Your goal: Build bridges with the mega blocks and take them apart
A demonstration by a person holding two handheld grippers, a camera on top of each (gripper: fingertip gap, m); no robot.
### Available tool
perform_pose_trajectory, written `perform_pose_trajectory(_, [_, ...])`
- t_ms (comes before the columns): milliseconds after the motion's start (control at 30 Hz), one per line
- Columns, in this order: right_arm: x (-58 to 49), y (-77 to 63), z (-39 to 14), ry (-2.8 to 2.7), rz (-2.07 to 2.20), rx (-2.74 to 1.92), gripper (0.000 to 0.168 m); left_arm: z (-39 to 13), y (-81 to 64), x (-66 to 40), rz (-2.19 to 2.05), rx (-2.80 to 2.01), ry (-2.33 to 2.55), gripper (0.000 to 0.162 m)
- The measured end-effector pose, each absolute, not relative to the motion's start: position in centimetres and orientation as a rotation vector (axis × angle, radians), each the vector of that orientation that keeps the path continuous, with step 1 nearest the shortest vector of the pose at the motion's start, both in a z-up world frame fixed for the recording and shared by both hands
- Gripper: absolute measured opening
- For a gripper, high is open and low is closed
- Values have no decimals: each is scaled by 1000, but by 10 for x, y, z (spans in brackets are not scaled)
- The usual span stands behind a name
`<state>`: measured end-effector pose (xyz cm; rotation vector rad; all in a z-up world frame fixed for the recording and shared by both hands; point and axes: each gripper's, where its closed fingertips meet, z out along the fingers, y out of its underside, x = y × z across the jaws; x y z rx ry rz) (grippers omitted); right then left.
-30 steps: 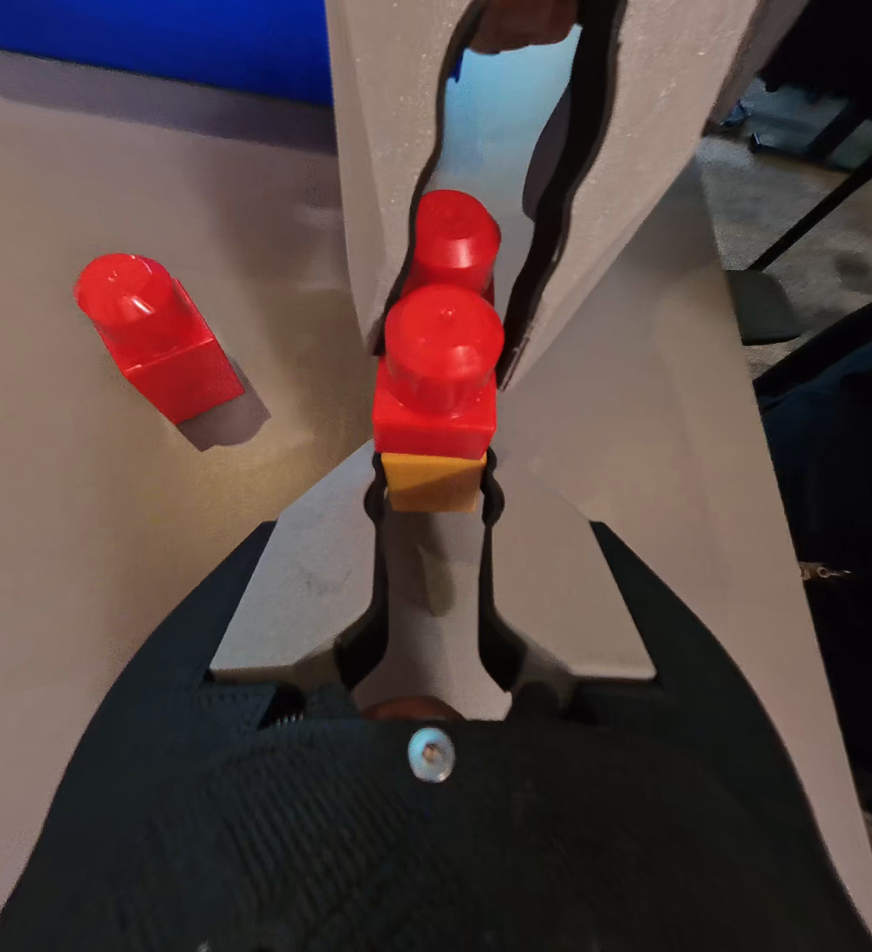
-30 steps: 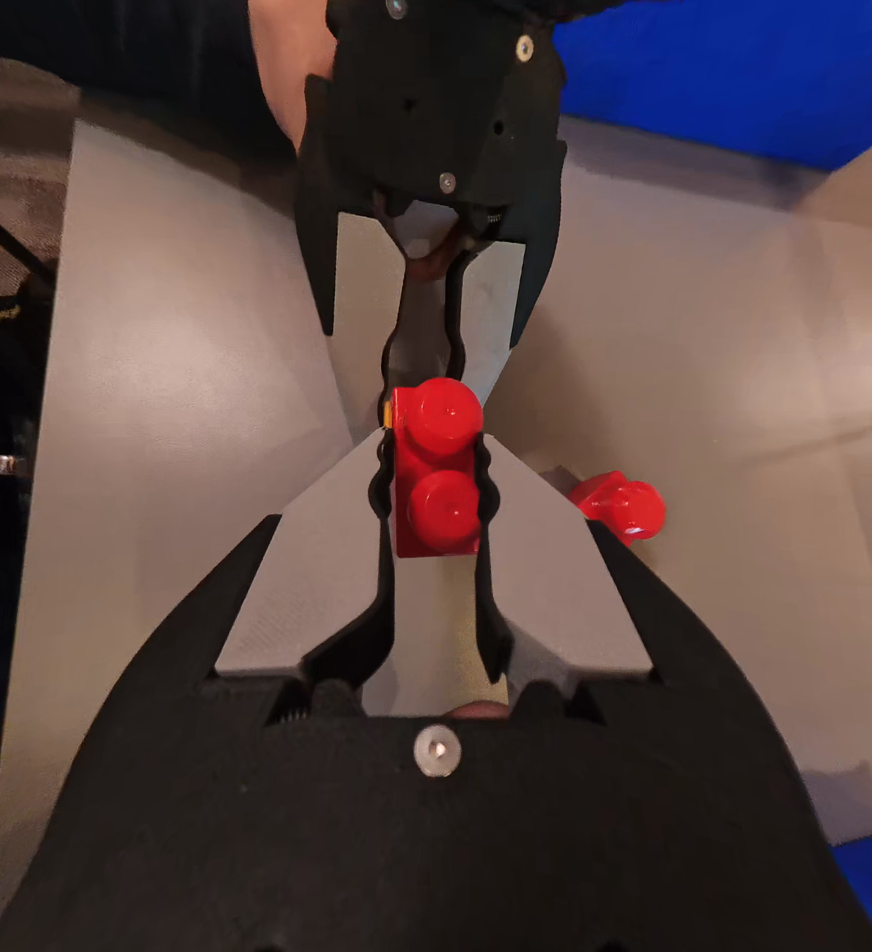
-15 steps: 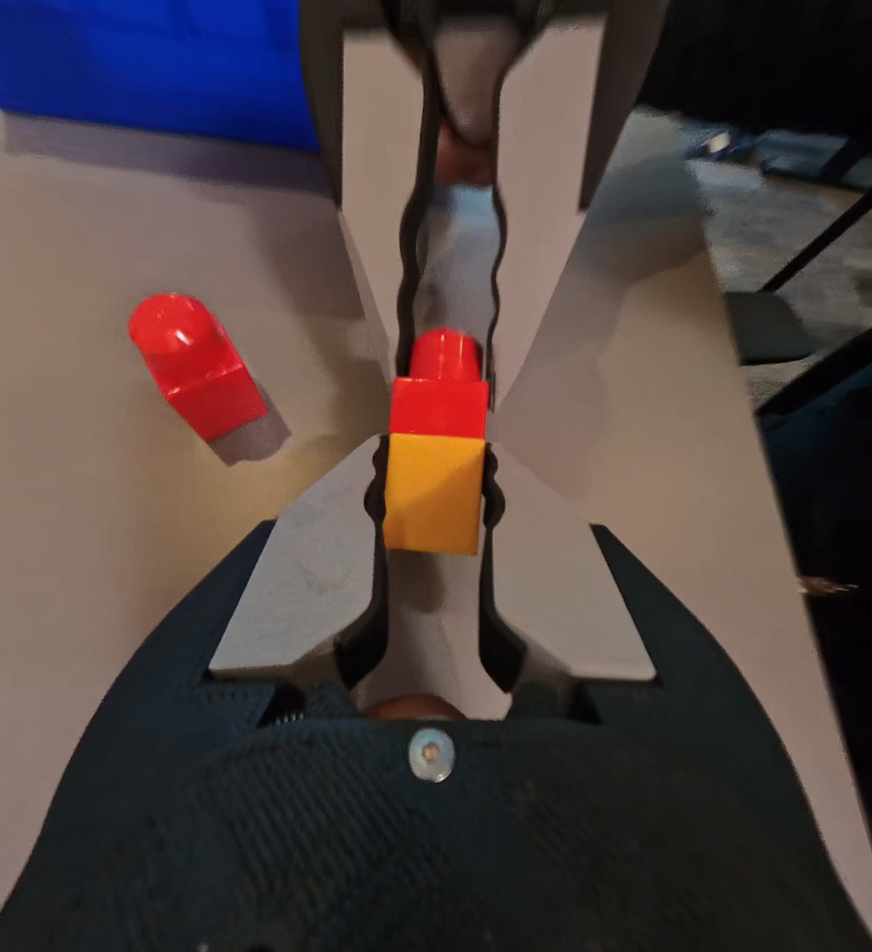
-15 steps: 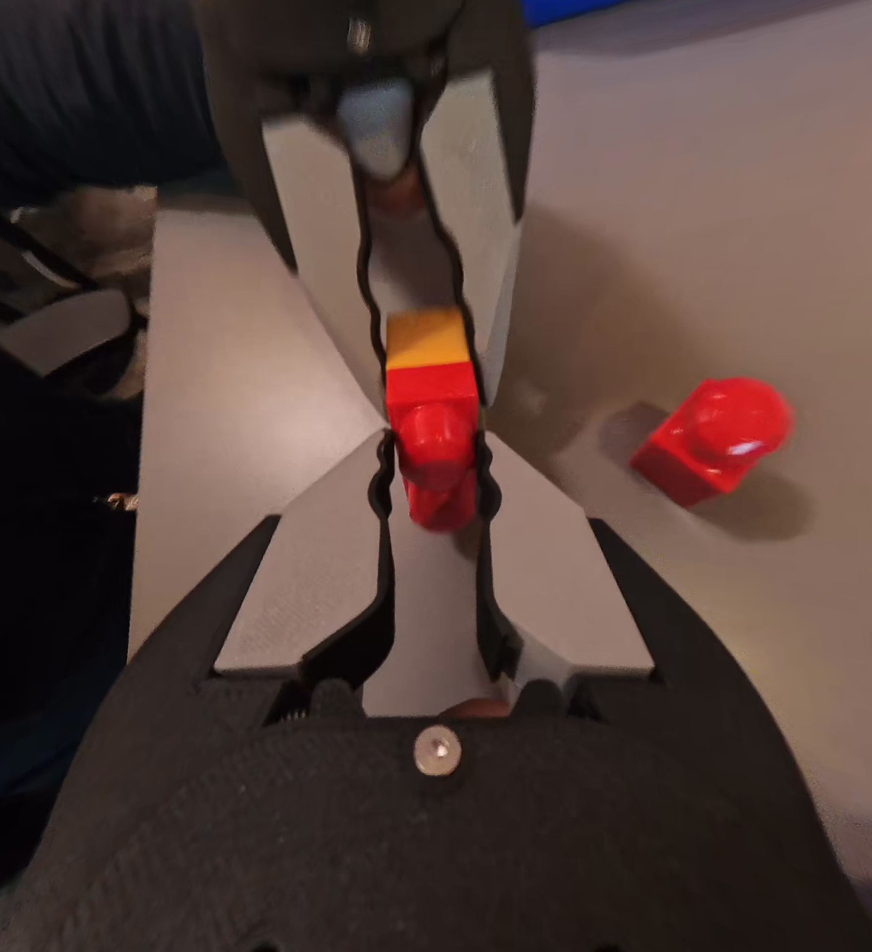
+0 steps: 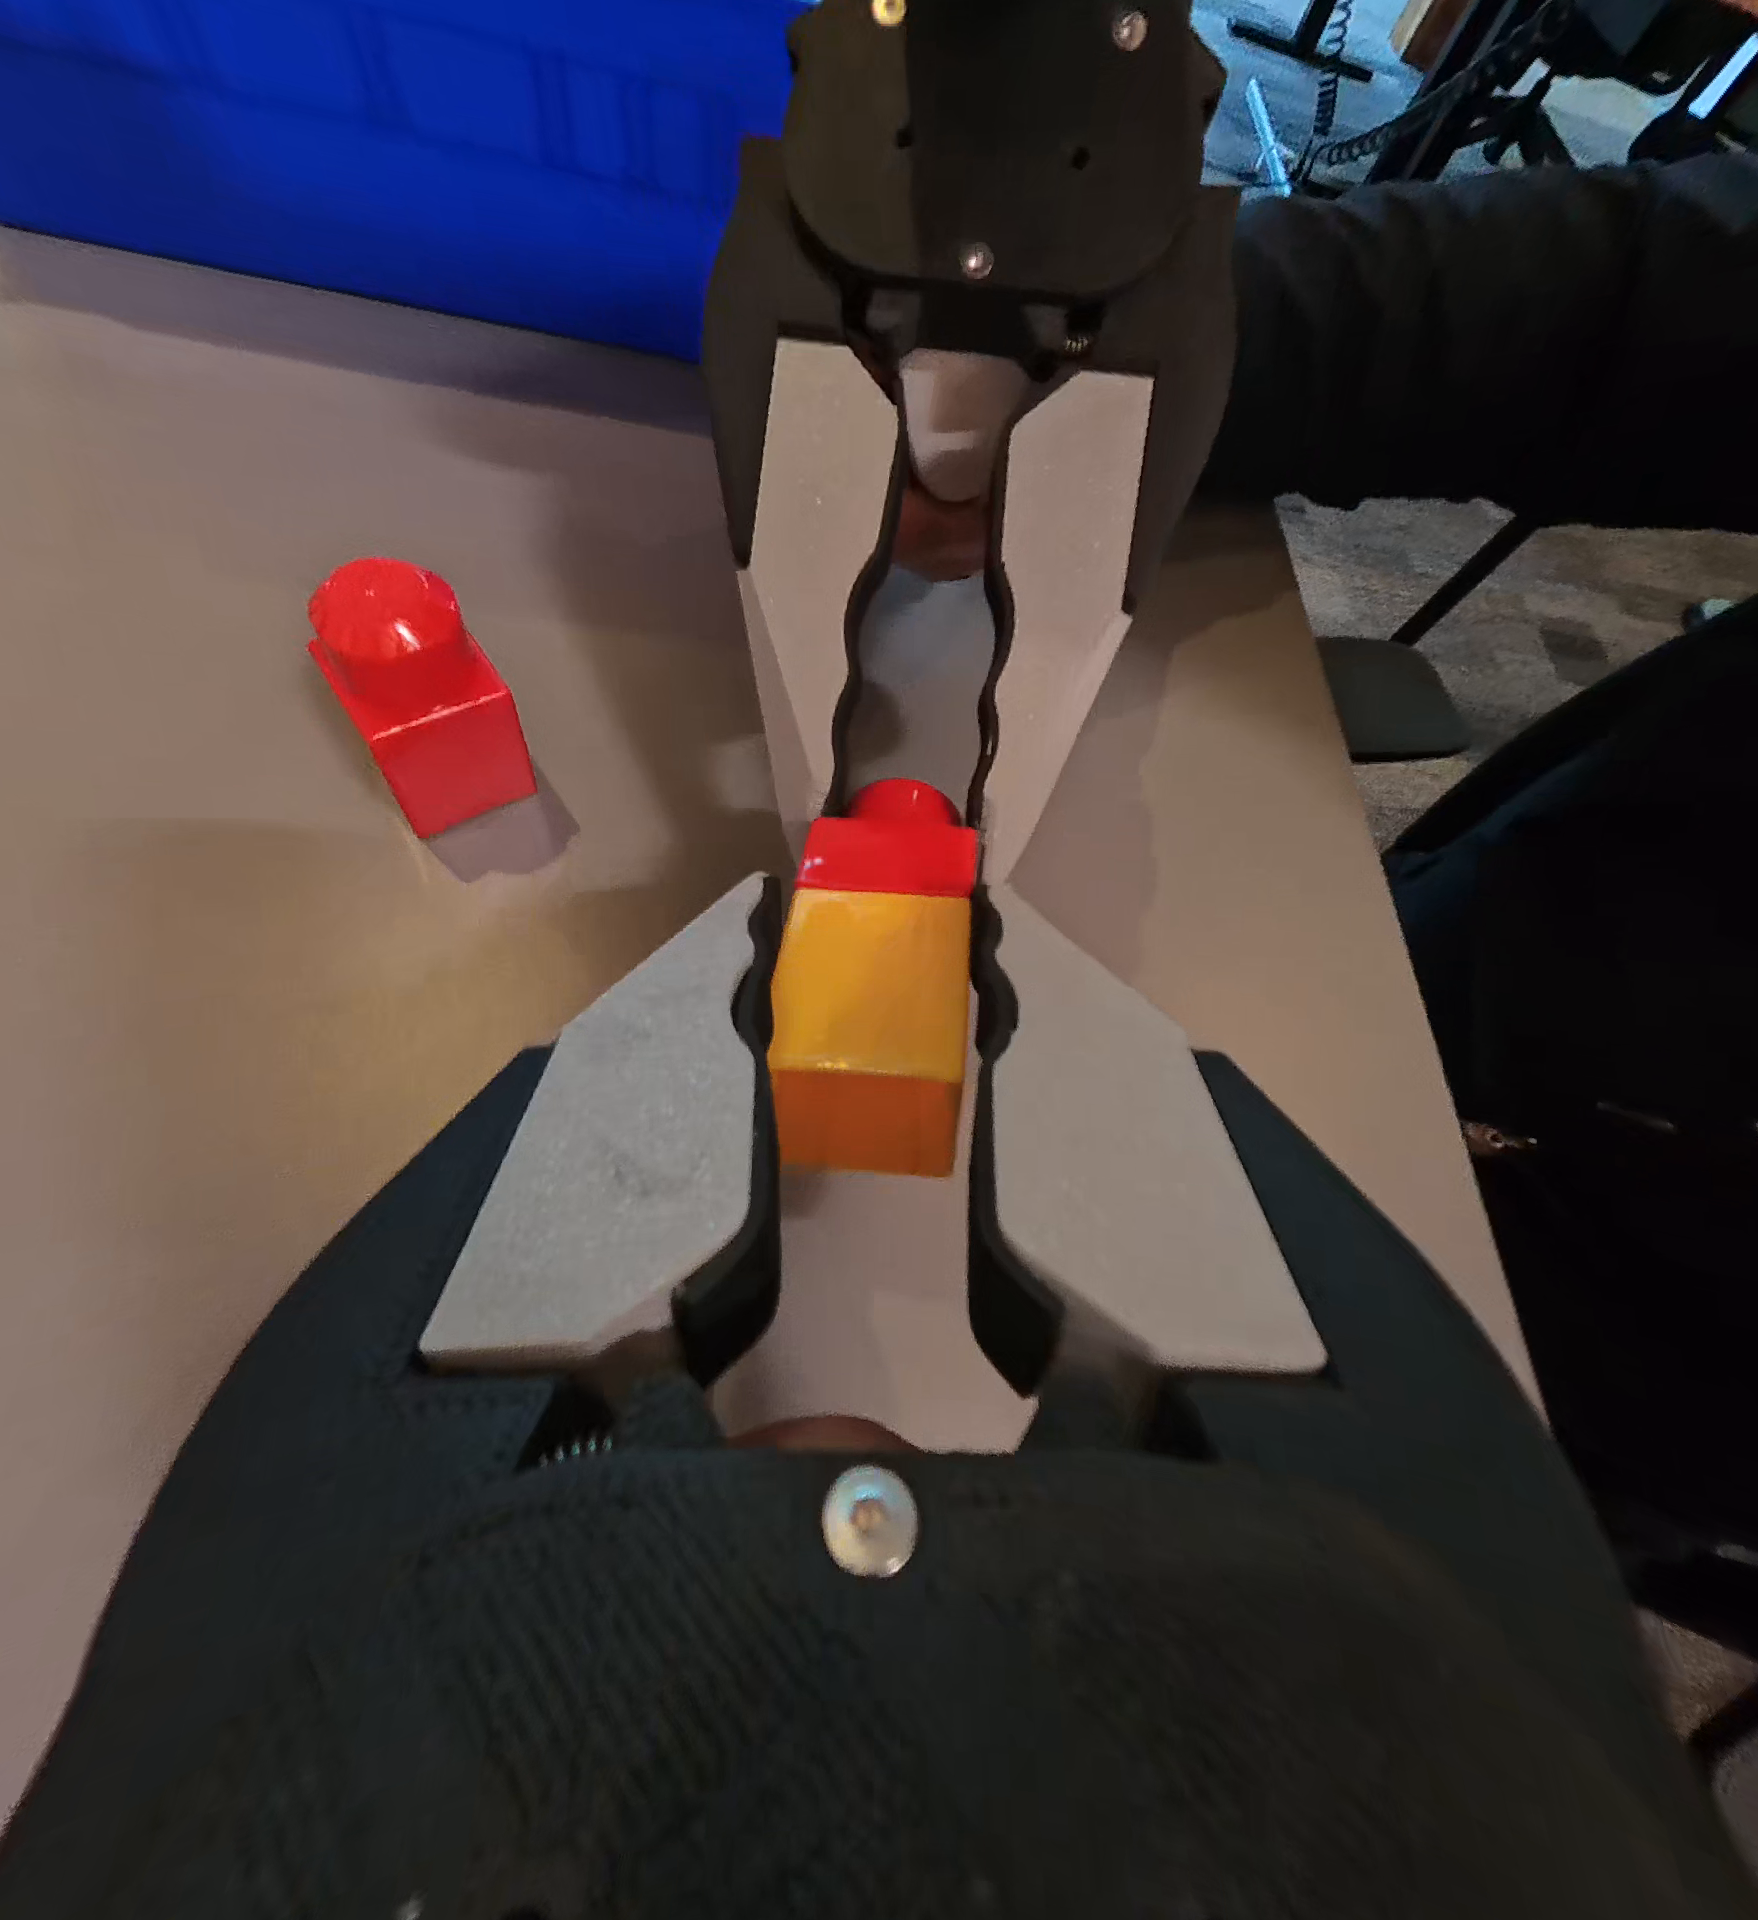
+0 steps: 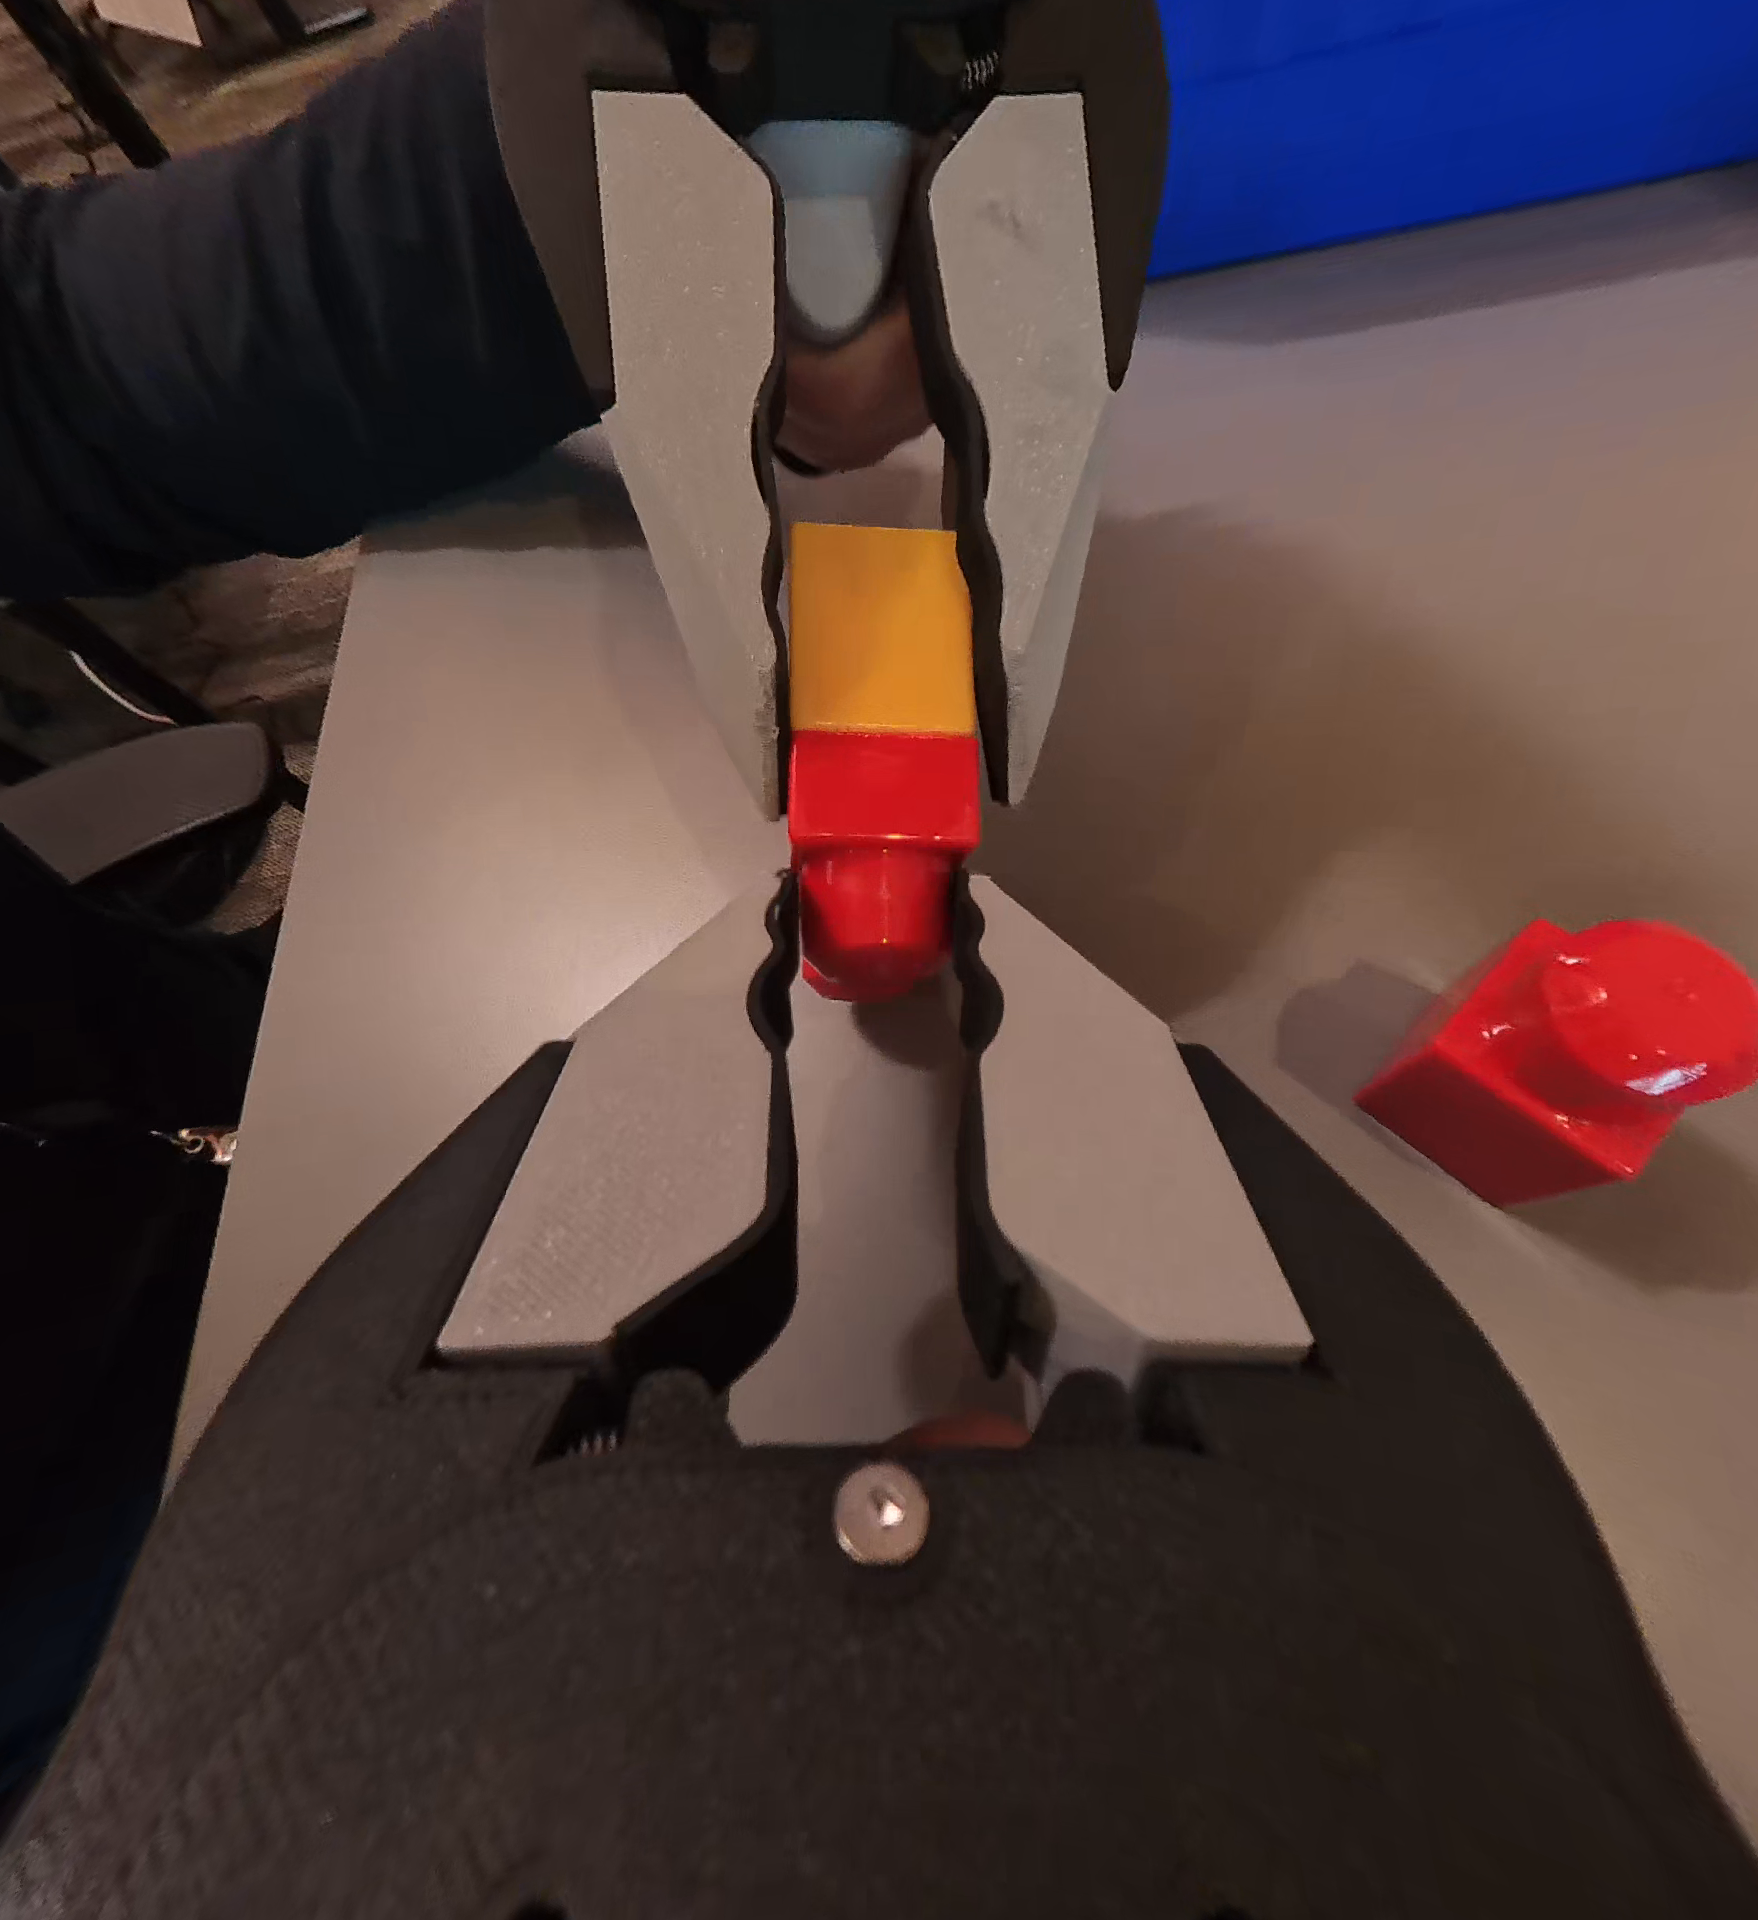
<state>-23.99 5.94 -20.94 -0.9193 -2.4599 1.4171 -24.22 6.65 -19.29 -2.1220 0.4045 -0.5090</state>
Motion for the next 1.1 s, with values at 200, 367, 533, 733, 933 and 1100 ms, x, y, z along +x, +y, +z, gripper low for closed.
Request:
perform_pose_trajectory(200, [-239,62,-211,-2457,1416,-932,26,-183,61,-249,-476,-2083,408,33])
perform_pose_trajectory(367, [-234,74,-213,-2435,1431,-954,26,-160,47,-257,-527,-1991,386,24])
perform_pose_trajectory(533, [-231,76,-213,-2438,1442,-937,26,-178,49,-255,-539,-2067,388,41])
perform_pose_trajectory(733, [-229,75,-211,-2438,1450,-899,25,-179,53,-259,-532,-2073,341,70])
perform_pose_trajectory(933, [-231,69,-211,-2427,1480,-879,25,-192,63,-251,-529,-2095,347,70])
perform_pose_trajectory(1100, [-229,69,-210,-2424,1501,-880,26,-210,69,-234,-524,-2139,424,45])
